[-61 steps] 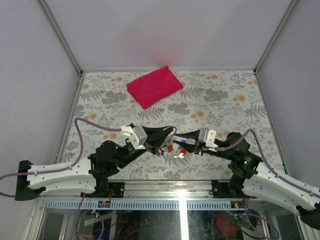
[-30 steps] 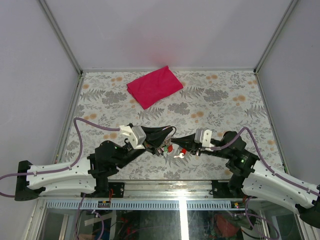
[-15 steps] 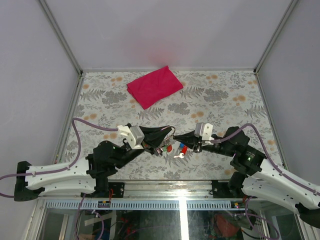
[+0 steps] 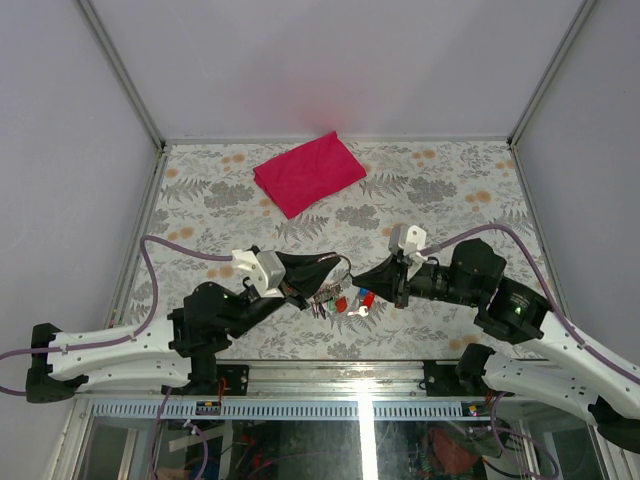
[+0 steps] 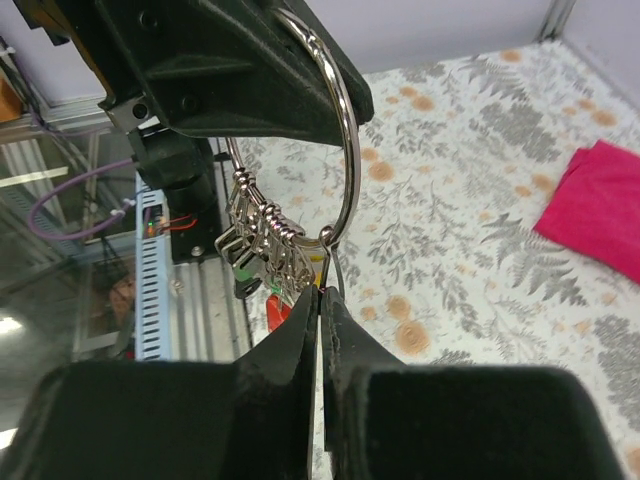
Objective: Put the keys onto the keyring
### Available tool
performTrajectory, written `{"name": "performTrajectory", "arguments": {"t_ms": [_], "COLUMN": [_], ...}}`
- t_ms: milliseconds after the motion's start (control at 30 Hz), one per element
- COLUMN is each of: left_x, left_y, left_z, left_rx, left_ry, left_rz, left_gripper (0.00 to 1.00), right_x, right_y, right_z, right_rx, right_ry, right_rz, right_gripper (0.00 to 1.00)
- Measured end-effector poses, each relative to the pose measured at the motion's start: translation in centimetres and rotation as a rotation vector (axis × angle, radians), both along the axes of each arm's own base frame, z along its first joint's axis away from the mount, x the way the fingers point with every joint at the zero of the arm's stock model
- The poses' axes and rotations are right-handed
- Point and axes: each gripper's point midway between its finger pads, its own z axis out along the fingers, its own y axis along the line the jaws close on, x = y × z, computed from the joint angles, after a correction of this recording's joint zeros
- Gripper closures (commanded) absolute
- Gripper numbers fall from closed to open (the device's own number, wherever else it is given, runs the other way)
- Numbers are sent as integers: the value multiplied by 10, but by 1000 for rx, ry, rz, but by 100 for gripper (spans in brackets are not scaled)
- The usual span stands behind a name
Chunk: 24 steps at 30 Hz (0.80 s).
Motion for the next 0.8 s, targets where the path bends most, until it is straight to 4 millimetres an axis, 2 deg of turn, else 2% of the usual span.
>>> {"name": "performTrajectory", "arguments": {"t_ms": [233,500,800], "left_x": [2,4,7], "left_y": [4,5,6], "left_z": [2,0,-13], "left_rx": [-13,-16,4], "left_ry": [12,24,42], "left_rz": [17,27,47], "left_gripper": [87,83,76], "right_x": [-8,-20,-24], "right_y": [4,7,10], "right_z": [5,7,5], "right_rx": [-50,-22,9], "right_ry": [190,351,473], "right_rz": [4,11,-5], "right_gripper": [100,100,100]}}
